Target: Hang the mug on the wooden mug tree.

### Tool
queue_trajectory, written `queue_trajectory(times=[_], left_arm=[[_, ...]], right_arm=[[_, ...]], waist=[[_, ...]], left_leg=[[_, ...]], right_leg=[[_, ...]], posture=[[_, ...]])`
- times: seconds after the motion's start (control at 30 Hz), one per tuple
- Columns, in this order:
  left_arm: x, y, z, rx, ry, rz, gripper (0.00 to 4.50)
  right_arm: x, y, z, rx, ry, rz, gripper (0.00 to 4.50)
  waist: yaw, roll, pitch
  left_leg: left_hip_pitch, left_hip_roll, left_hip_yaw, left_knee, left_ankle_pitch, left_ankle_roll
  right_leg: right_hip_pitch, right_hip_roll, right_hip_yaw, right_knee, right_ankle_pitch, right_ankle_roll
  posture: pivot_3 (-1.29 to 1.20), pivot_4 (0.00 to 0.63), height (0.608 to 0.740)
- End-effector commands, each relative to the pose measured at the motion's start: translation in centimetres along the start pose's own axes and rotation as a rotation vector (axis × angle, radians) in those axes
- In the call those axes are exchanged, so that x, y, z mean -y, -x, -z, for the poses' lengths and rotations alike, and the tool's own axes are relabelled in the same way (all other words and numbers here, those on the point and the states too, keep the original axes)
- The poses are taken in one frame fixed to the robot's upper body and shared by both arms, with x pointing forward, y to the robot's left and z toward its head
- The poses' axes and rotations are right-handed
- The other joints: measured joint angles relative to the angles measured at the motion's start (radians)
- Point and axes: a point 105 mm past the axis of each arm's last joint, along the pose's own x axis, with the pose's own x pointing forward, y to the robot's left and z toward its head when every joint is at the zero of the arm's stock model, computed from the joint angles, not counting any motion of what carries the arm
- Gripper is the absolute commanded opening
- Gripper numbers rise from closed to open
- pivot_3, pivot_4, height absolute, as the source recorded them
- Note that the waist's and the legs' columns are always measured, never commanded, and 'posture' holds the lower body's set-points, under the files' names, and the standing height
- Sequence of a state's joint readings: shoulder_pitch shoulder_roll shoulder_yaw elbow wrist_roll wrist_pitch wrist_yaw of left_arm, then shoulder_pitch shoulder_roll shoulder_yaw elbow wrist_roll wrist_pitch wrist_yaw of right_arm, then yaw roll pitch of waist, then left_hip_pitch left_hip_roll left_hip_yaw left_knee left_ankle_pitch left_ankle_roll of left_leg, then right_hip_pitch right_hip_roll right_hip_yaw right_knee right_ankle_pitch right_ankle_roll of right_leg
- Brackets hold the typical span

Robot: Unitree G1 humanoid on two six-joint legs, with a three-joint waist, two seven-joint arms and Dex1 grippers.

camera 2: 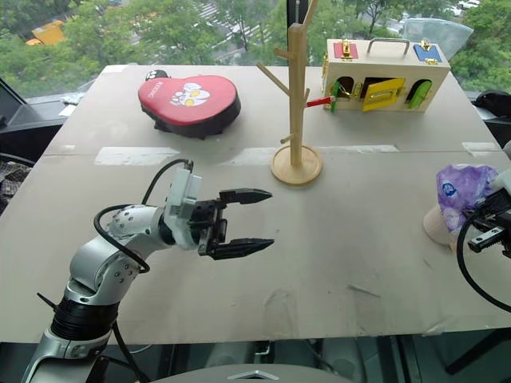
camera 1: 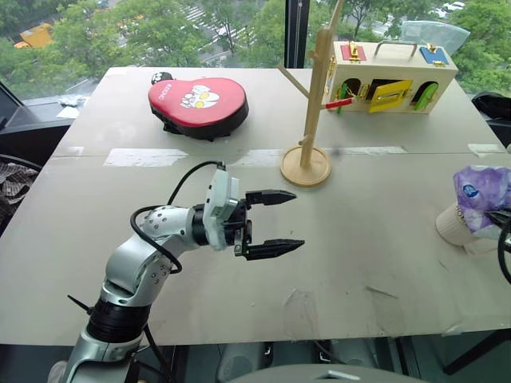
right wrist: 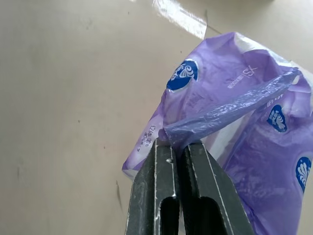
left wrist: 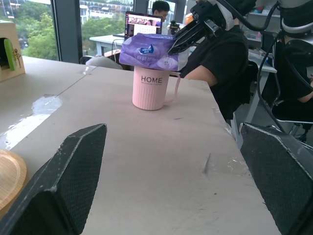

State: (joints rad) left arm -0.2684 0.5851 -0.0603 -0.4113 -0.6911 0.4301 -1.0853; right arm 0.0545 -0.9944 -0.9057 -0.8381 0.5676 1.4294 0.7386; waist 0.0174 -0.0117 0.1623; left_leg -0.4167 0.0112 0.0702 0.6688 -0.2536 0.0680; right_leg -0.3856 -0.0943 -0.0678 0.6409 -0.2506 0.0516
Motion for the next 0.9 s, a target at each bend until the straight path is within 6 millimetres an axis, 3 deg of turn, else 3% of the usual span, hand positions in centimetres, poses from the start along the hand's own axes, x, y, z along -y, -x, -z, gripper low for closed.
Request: queue_trajectory(times=[0.03,0.23,0.63,0.7,0.8,0.9], left_arm=[[0.1,-0.3,-0.9,0.02,-0.058,0.002,4.5],[0.0,-0.4,-1.2,0.023,-0.078,-0.02,4.5],[0.3,0.0,-1.4,0.022,-0.094,-0.104,4.5],[0.3,0.0,-1.4,0.019,-0.096,-0.115,4.5],[0.4,0.0,-1.3,0.019,-0.097,-0.136,4.5],[0.5,0.1,-1.4,0.02,-0.097,-0.148,4.5]], right_arm=[[3.2,1.5,-2.5,0.179,-0.026,0.117,0.04],[7.1,0.1,-4.9,0.298,-0.012,0.19,0.04],[13.6,-6.4,-7.8,0.333,0.117,0.231,0.04],[13.6,-8.4,-6.9,0.286,0.147,0.204,0.04],[12.5,-11.2,-3.5,0.188,0.16,0.109,0.04],[12.2,-11.6,-2.2,0.149,0.177,0.061,0.04]], waist=[[-0.001,0.0,0.0],[-0.004,0.0,0.0],[-0.006,0.002,0.001],[-0.005,0.002,0.001],[-0.003,0.001,0.0],[-0.003,0.003,0.001]], left_leg=[[0.0,0.0,0.0,0.0,0.0,0.0],[0.001,0.0,0.001,0.0,0.0,0.0],[0.002,0.0,0.004,0.0,0.0,0.0],[0.002,0.0,0.004,0.0,0.0,0.0],[0.001,0.0,0.004,0.0,0.0,0.0],[0.001,0.0,0.004,0.0,0.0,0.0]], right_leg=[[0.0,0.0,0.0,0.0,0.0,0.0],[0.0,0.001,0.0,0.0,0.0,0.0],[-0.001,0.001,0.001,0.001,0.0,0.0],[-0.001,0.001,0.001,0.001,0.0,0.0],[0.0,0.001,0.001,0.0,0.0,0.0],[0.0,0.0,0.0,0.0,0.0,0.0]], posture=[[0.0,0.15,0.731],[0.0,0.15,0.731],[0.0,0.15,0.731],[0.0,0.15,0.731],[0.0,0.15,0.731],[0.0,0.15,0.731]])
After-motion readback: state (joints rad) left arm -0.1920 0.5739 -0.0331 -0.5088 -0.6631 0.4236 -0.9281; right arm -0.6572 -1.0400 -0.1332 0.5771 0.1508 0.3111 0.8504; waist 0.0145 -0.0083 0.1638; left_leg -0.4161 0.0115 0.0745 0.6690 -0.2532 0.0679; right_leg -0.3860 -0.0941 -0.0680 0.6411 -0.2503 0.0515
